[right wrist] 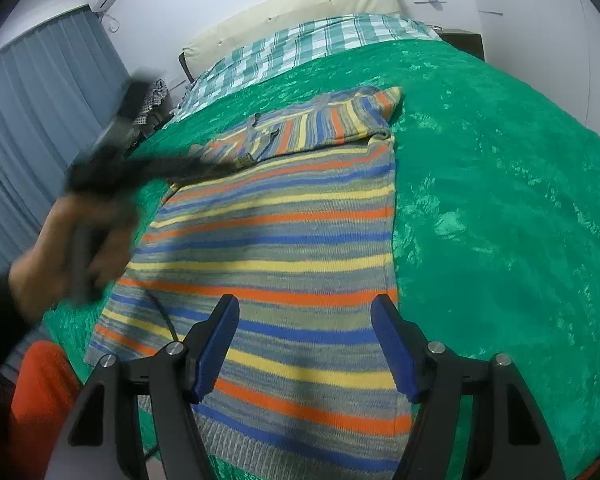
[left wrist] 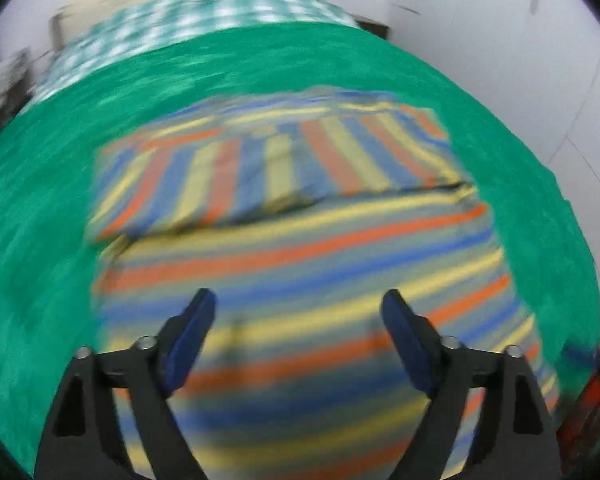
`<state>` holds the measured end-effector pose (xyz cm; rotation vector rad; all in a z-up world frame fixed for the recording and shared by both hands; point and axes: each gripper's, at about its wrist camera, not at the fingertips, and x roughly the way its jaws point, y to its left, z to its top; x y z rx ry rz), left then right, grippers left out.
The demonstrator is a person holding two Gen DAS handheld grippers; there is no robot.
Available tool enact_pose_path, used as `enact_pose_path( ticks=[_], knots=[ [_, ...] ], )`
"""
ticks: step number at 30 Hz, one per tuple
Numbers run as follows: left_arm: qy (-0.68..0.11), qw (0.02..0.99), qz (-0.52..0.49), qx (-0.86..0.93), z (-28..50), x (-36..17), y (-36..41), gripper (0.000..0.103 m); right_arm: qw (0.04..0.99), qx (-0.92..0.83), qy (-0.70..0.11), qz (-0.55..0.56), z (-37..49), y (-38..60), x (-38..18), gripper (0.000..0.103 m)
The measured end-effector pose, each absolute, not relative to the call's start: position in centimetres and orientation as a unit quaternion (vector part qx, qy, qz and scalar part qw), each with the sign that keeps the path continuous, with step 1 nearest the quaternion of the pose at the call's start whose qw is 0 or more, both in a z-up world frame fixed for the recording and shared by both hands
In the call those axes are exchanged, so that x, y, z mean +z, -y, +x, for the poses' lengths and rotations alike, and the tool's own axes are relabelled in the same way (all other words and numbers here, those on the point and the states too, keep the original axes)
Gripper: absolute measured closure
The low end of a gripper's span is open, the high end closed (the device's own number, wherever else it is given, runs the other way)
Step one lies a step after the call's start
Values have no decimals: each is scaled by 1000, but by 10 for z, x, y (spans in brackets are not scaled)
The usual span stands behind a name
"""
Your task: Fold small clothes
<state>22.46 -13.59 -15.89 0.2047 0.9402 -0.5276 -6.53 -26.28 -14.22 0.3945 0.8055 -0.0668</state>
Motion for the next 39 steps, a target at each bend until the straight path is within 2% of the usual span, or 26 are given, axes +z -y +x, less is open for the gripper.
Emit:
enact_pose_path(
  ticks=[4, 9, 11, 15, 20, 21, 22, 23, 24, 27, 29, 30, 31, 33, 36, 39],
  knots=[
    [-457, 872, 68, -160, 221, -176, 35, 10, 888, -24, -410, 206, -38, 272, -121, 35],
    [-464, 880, 14, -103, 218, -206, -34, 10, 849, 68, -419, 313, 82, 286, -92, 35],
    [-452, 888, -1, -85, 206, -217, -51, 10, 836, 71, -422, 343, 137, 293, -99, 37],
    [-428, 900, -14, -75, 197, -219, -62, 9, 807, 59, -460, 366, 236, 297, -139, 53],
    [-426, 901, -1, -80, 209, -230, -59, 4, 789, 26, -494, 363, 289, 291, -187, 57],
    [-427, 901, 1, -81, 211, -231, -58, 3, 787, 30, -500, 361, 293, 288, -192, 66],
    [-427, 900, 1, -81, 214, -233, -60, 3, 787, 30, -505, 354, 299, 286, -196, 84],
    [-427, 900, 2, -81, 216, -234, -59, 3, 791, 23, -507, 342, 301, 285, -196, 97],
    [-427, 900, 1, -81, 216, -234, -59, 3, 804, 14, -494, 331, 298, 285, -187, 100],
    [-427, 901, 0, -80, 216, -235, -59, 2, 851, 2, -436, 293, 285, 289, -149, 100],
    [-426, 901, 3, -79, 215, -237, -58, 2, 864, -18, -435, 253, 281, 288, -138, 99],
    [-426, 901, 6, -78, 215, -237, -57, 2, 860, -28, -452, 236, 285, 288, -142, 95],
    [-425, 902, 7, -78, 214, -237, -57, 2, 848, -37, -476, 229, 289, 289, -150, 82],
    [-425, 902, 5, -78, 214, -237, -57, 2, 838, -52, -490, 235, 286, 294, -158, 69],
    [-424, 902, 4, -78, 214, -238, -57, 1, 844, -48, -467, 260, 269, 301, -151, 69],
    [-424, 902, 5, -78, 214, -238, -58, 1, 810, -31, -492, 317, 253, 301, -157, 69]
  ],
)
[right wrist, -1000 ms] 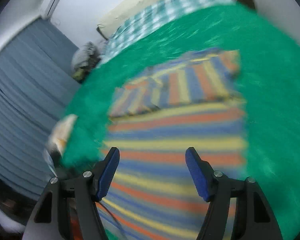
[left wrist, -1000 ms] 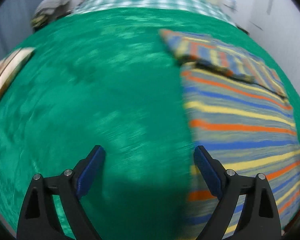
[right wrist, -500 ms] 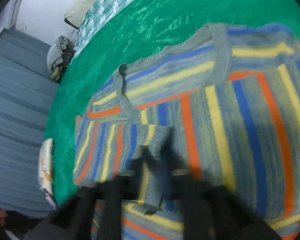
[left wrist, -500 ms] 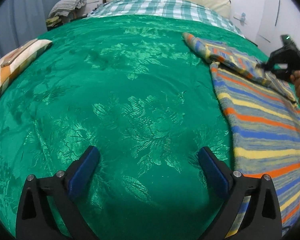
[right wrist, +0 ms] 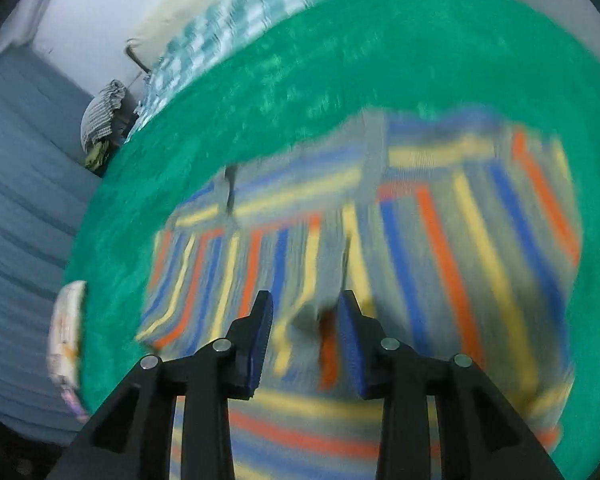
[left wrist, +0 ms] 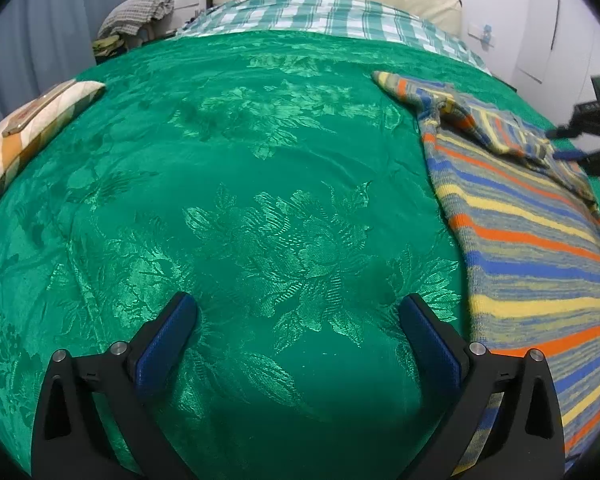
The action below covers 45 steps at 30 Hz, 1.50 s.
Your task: Fold small clothes
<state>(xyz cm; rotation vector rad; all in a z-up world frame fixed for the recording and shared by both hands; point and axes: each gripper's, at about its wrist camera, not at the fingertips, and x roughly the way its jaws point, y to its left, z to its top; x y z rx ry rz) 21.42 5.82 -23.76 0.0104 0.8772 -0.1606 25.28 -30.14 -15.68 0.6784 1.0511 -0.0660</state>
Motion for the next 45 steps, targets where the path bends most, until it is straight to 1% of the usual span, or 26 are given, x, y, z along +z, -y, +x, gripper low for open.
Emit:
enact_pose_path(
  ticks=[3, 5, 6, 7, 8, 12, 15, 17, 18, 19, 21, 25, 30, 32, 33, 34, 37, 39, 42, 45],
  knots=[
    [-424, 903, 5, -77, 214, -237, -58, 1, 765, -25, -512, 389, 239, 301, -177, 69],
    [-423, 903, 4, -78, 214, -237, -59, 1, 756, -21, -515, 403, 240, 298, -189, 69],
    [-423, 903, 4, -78, 213, -237, -59, 1, 761, -31, -512, 397, 241, 298, -193, 76],
    [-422, 903, 3, -78, 213, -237, -60, 1, 767, -44, -511, 384, 242, 298, -194, 97],
    [-422, 903, 2, -78, 213, -237, -60, 1, 775, -65, -517, 357, 240, 299, -195, 100],
    [-424, 902, 5, -79, 214, -238, -60, 1, 798, -92, -517, 295, 232, 293, -189, 100],
    [-424, 902, 5, -80, 214, -238, -61, 1, 812, -86, -516, 260, 227, 288, -178, 95],
    [-425, 902, 4, -81, 213, -238, -62, 1, 825, -85, -502, 246, 216, 287, -166, 86],
    [-425, 901, 4, -81, 213, -238, -62, 1, 837, -76, -487, 235, 206, 286, -157, 70],
    [-426, 901, 4, -81, 214, -238, -62, 1, 848, -67, -474, 226, 195, 285, -149, 46],
    [-427, 901, 5, -82, 214, -237, -63, 1, 875, -57, -439, 194, 162, 282, -131, 27],
    [-426, 901, 4, -82, 211, -234, -62, 1, 898, -73, -416, 126, 89, 286, -119, 26],
    [-428, 898, -27, -97, 194, -211, -66, 2, 896, -146, -414, 72, -17, 304, -130, 25],
    [-418, 903, -31, -101, 182, -196, -64, 2, 891, -173, -413, 73, -47, 311, -134, 22],
    [-411, 906, -29, -101, 174, -186, -61, 2, 887, -190, -413, 80, -62, 315, -138, 16],
    [-407, 907, -30, -104, 165, -178, -57, 2, 883, -205, -414, 87, -73, 321, -141, 12],
    [-411, 903, -42, -117, 144, -165, -47, 2, 862, -247, -421, 135, -90, 343, -148, 12],
    [-412, 900, -49, -130, 123, -161, -38, 2, 860, -259, -407, 168, -90, 352, -146, 12],
    [-409, 901, -31, -144, 102, -160, -26, 2, 862, -263, -401, 165, -88, 351, -146, 12],
    [-397, 906, 15, -146, 92, -166, -15, 1, 865, -250, -407, 152, -84, 340, -148, 12]
  ],
)
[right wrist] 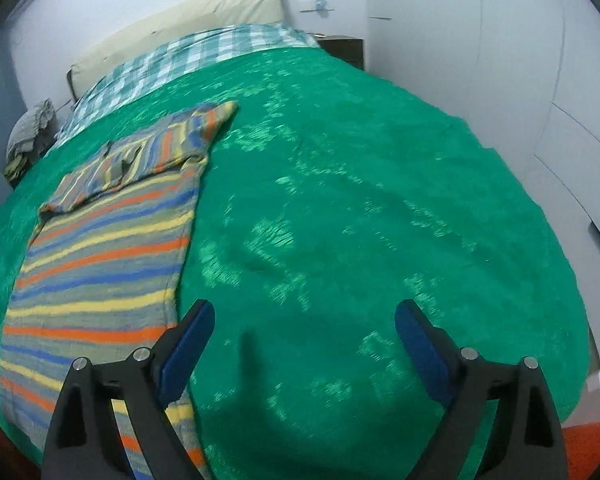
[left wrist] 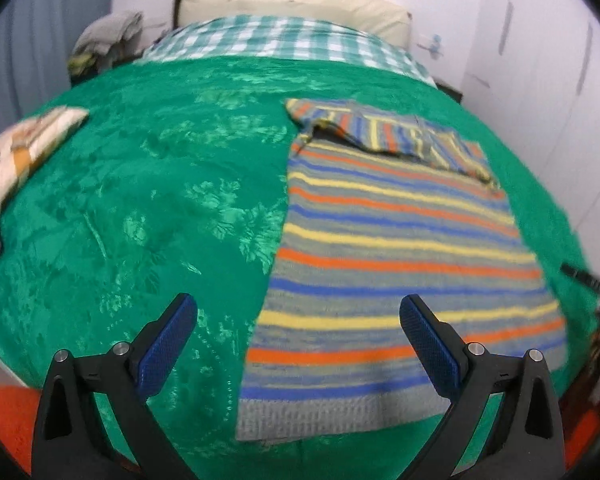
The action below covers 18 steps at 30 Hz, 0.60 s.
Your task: Fold small clothes
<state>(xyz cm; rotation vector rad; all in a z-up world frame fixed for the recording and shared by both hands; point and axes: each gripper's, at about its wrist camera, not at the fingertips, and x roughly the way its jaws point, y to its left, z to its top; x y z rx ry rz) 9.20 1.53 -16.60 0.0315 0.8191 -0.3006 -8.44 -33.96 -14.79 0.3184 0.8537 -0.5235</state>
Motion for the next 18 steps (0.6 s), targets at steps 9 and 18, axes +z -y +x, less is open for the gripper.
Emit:
enact_pose_path(
  ticks=[9, 18],
  knots=[
    [-398, 912, 16, -104, 111, -186, -31, 2, 876, -235, -411, 92, -83, 311, -151, 12],
    [-402, 912, -9, -81, 116, -188, -47, 2, 869, -236, -423, 102, -83, 313, -159, 12]
  ],
)
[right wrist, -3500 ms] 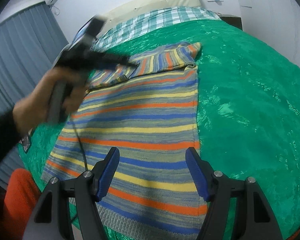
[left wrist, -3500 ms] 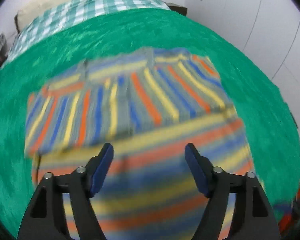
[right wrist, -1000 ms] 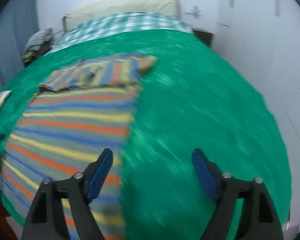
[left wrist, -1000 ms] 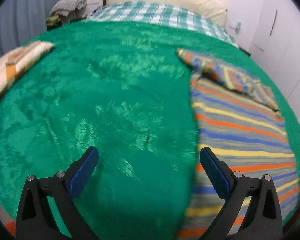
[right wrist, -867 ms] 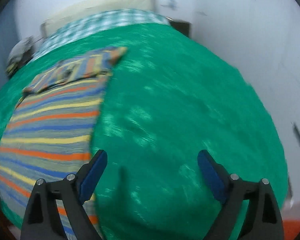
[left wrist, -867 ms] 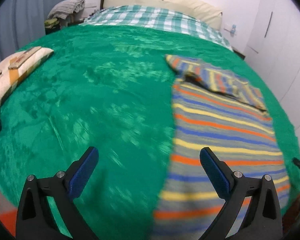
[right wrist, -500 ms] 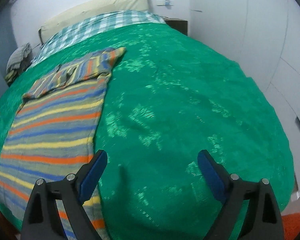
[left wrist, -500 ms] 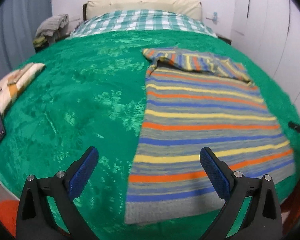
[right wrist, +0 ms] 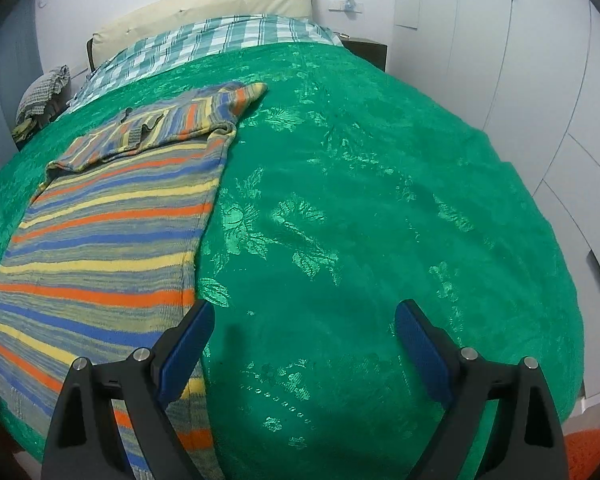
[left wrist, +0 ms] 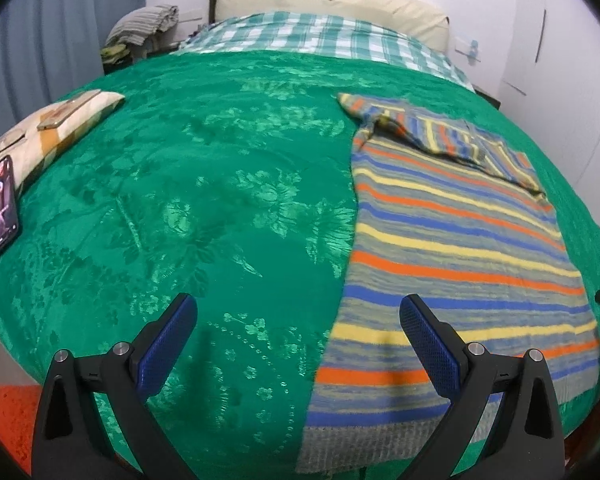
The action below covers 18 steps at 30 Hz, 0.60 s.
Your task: Fold small clothes
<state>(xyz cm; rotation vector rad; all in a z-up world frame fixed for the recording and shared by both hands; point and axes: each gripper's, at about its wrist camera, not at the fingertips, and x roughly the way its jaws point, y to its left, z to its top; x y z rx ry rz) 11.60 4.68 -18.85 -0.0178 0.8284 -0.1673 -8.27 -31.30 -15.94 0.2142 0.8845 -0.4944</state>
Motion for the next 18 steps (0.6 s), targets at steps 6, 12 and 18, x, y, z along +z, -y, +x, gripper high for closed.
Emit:
enact_pose_path(
  ticks=[6, 12, 18],
  knots=[
    [-402, 912, -7, -80, 116, -189, -46, 2, 871, -239, -417, 98, -84, 313, -156, 12],
    [-404, 912, -8, -77, 118, -191, -47, 2, 872, -244, -412, 102, -86, 317, -154, 12],
    [-407, 911, -9, -71, 120, -193, -50, 2, 873, -243, -411, 104, -86, 319, -154, 12]
  ],
)
